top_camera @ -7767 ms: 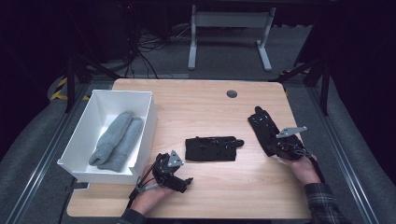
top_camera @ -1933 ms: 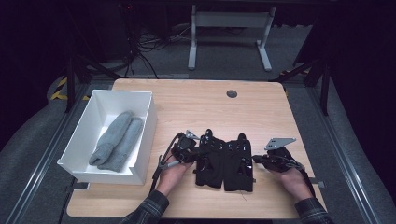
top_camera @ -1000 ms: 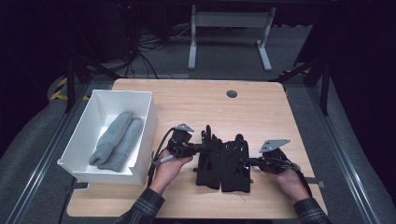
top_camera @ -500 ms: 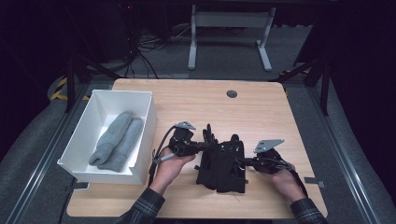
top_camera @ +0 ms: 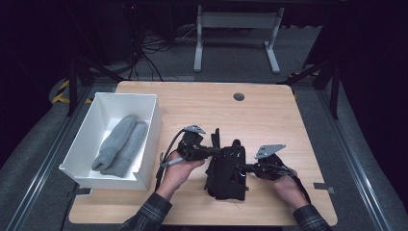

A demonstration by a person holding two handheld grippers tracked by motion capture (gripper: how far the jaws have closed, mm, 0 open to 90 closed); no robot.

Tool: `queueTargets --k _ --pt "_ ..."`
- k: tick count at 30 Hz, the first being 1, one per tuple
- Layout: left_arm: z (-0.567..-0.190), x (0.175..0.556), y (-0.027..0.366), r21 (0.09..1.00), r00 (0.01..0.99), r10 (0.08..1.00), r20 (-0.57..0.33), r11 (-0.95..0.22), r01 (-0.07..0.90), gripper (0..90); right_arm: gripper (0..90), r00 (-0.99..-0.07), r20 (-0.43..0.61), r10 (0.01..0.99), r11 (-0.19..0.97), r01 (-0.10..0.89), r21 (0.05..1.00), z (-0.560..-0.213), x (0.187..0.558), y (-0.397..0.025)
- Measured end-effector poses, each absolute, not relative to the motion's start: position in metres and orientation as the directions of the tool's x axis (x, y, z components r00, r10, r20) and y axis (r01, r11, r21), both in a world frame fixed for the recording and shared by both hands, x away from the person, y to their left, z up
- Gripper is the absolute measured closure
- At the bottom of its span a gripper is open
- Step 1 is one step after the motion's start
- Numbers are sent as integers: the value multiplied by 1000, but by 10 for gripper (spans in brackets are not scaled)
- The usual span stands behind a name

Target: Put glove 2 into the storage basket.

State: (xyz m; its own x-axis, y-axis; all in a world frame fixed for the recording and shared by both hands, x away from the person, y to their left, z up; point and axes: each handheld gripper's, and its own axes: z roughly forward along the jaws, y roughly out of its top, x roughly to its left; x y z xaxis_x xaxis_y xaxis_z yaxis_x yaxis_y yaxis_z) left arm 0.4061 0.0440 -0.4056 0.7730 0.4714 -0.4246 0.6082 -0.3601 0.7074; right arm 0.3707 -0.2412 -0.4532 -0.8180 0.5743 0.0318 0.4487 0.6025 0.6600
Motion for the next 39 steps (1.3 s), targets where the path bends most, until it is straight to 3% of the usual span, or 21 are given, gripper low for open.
queueTargets --k 28,34,37,39 --pt "-433 405 13 644 781 454 -429 -453 617 882 900 -860 36 508 631 400 665 -455 370 -199" --pt "-433 406 14 656 774 446 -449 -424 625 806 900 -864 39 502 627 394 672 -454 369 -197" --pt "-431 404 15 664 780 441 -444 -423 616 806 900 -851 32 523 607 399 688 -450 369 -207" --pt "-430 401 14 665 790 431 -436 -438 606 872 900 -834 25 552 585 408 701 -446 370 -218"
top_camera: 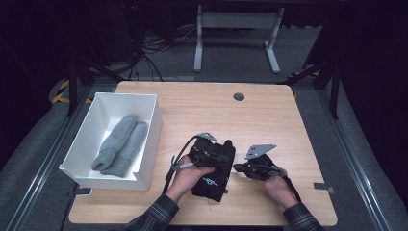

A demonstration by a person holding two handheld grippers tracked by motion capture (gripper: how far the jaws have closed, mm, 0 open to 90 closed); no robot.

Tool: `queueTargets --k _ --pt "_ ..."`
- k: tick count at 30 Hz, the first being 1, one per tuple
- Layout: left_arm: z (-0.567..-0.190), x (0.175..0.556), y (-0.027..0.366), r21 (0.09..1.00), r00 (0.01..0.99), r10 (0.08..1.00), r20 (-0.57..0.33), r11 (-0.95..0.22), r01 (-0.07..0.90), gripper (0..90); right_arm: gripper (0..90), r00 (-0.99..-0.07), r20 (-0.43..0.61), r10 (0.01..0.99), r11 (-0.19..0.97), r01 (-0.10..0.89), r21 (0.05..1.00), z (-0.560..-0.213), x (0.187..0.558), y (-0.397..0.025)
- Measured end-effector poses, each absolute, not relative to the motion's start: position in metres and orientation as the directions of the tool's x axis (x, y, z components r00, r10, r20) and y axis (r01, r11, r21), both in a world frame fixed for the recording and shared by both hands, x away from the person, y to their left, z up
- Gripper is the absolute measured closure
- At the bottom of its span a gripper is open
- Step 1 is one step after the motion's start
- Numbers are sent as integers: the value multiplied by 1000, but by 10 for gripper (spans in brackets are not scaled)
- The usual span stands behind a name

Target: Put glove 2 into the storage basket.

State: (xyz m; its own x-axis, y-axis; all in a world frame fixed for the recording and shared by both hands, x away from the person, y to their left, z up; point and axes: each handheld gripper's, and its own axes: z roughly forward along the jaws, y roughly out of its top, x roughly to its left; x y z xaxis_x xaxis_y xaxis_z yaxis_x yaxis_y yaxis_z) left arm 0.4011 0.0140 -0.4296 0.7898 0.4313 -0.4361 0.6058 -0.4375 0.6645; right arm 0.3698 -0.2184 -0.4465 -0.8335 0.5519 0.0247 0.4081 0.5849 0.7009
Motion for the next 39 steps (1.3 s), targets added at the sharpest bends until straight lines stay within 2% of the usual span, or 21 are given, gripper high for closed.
queueTargets --k 1,5,6,11,14,19,29,39 --pt "-429 400 13 665 790 431 -435 -438 605 897 860 -827 27 562 574 413 707 -445 370 -223" --pt "-431 388 4 651 812 413 -412 -490 580 900 676 -782 13 623 539 441 718 -444 374 -242" --pt "-431 388 4 651 812 413 -412 -490 580 900 676 -782 13 623 539 441 718 -444 374 -242" --pt "-442 373 -9 617 839 401 -366 -570 542 900 431 -721 -27 693 511 464 723 -447 378 -264" --pt "-447 368 -12 592 849 408 -334 -610 527 900 340 -687 -39 726 493 479 726 -451 380 -274" --pt "-449 362 -11 566 864 420 -277 -656 500 900 300 -651 -54 757 471 487 735 -452 383 -287" --pt "-446 358 7 545 864 448 -230 -676 496 900 230 -610 -62 790 454 514 727 -460 388 -295" --pt "-442 357 34 523 859 492 -144 -699 488 900 219 -607 -59 793 458 529 714 -464 391 -295"
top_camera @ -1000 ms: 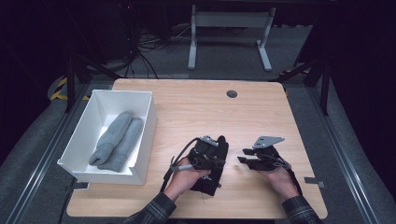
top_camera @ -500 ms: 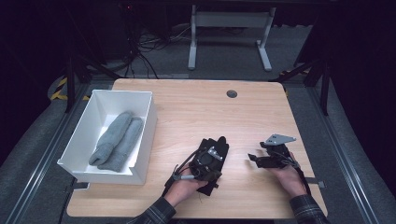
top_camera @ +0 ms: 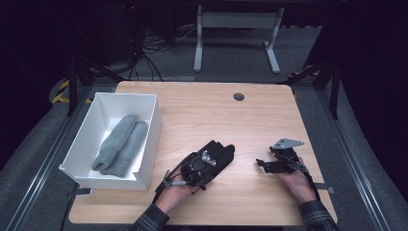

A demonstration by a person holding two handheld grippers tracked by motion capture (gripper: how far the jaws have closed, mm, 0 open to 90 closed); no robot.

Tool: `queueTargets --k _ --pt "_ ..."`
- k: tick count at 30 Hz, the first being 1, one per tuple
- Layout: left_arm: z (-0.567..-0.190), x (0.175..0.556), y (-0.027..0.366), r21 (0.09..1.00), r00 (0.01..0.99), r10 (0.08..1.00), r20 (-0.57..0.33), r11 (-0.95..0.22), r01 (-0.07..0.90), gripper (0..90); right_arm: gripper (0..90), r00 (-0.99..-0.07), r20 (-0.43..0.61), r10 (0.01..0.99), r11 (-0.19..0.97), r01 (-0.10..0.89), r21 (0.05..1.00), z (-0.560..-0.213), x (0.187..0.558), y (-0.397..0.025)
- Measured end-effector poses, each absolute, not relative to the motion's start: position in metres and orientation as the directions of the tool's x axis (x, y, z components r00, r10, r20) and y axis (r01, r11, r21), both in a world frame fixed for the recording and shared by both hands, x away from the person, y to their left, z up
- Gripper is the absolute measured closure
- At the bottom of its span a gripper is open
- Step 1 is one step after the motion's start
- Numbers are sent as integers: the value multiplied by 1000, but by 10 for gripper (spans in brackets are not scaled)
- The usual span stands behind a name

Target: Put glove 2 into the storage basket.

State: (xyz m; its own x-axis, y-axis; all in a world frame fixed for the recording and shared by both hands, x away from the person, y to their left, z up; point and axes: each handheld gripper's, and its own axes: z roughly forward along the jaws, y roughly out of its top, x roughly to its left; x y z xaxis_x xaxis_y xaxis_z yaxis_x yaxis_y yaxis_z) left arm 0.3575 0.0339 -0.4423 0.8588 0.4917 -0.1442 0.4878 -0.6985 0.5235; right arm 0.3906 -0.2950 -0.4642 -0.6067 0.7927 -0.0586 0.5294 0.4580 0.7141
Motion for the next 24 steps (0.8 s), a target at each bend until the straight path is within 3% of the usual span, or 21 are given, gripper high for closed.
queueTargets --k 7,15,23,24 --pt "-434 360 44 557 858 497 -134 -678 480 872 158 -599 -38 800 438 539 720 -467 393 -297" --pt "-417 367 49 600 850 516 -105 -649 468 556 108 -592 -35 805 426 538 728 -469 395 -297" --pt "-410 391 47 601 843 532 -75 -651 464 285 107 -592 -33 805 425 538 728 -469 395 -296" --pt "-412 395 46 599 843 533 -69 -653 463 285 107 -591 -34 806 425 537 728 -469 395 -296"
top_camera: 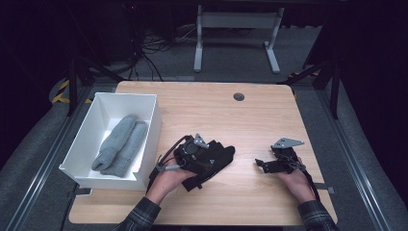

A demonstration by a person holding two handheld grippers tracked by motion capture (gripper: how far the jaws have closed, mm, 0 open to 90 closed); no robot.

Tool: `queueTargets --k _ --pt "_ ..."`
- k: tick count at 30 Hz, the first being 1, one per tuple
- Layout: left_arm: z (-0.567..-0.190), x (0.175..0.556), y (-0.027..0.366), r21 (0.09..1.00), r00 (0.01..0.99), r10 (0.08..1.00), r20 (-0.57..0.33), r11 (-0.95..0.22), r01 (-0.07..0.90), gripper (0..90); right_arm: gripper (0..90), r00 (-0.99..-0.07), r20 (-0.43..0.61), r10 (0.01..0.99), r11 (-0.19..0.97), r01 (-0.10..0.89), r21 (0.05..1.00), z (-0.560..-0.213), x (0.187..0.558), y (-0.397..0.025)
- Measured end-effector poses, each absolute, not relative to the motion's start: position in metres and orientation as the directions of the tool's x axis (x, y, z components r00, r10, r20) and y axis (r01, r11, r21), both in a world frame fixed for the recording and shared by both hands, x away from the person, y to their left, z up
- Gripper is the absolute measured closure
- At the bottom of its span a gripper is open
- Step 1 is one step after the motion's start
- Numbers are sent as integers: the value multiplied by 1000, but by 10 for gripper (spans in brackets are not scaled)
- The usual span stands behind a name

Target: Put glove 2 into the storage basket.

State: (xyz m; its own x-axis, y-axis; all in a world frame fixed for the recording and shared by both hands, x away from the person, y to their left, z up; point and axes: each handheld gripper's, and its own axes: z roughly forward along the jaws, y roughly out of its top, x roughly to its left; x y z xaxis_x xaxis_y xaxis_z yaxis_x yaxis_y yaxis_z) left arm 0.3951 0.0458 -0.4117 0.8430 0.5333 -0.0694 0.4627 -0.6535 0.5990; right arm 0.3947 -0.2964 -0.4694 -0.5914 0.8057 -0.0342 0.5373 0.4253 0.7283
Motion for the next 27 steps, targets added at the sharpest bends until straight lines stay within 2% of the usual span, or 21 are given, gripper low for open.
queueTargets --k 4,10,16,20,23,27 --pt "-421 406 40 575 853 520 -39 -687 445 157 108 -591 -34 806 425 537 728 -469 395 -296" --pt "-436 413 34 534 858 513 -38 -715 451 90 110 -591 -36 806 426 537 728 -469 395 -296" --pt "-451 414 29 505 860 509 -35 -733 455 60 116 -593 -36 805 427 535 729 -469 394 -296" --pt "-453 414 31 512 864 501 -47 -731 451 59 119 -594 -35 804 427 535 729 -469 394 -296" --pt "-454 414 33 512 869 489 -79 -728 456 93 122 -595 -33 803 426 534 731 -469 394 -296" --pt "-451 411 32 512 878 473 -75 -737 441 216 126 -595 -35 803 427 533 731 -469 394 -296"
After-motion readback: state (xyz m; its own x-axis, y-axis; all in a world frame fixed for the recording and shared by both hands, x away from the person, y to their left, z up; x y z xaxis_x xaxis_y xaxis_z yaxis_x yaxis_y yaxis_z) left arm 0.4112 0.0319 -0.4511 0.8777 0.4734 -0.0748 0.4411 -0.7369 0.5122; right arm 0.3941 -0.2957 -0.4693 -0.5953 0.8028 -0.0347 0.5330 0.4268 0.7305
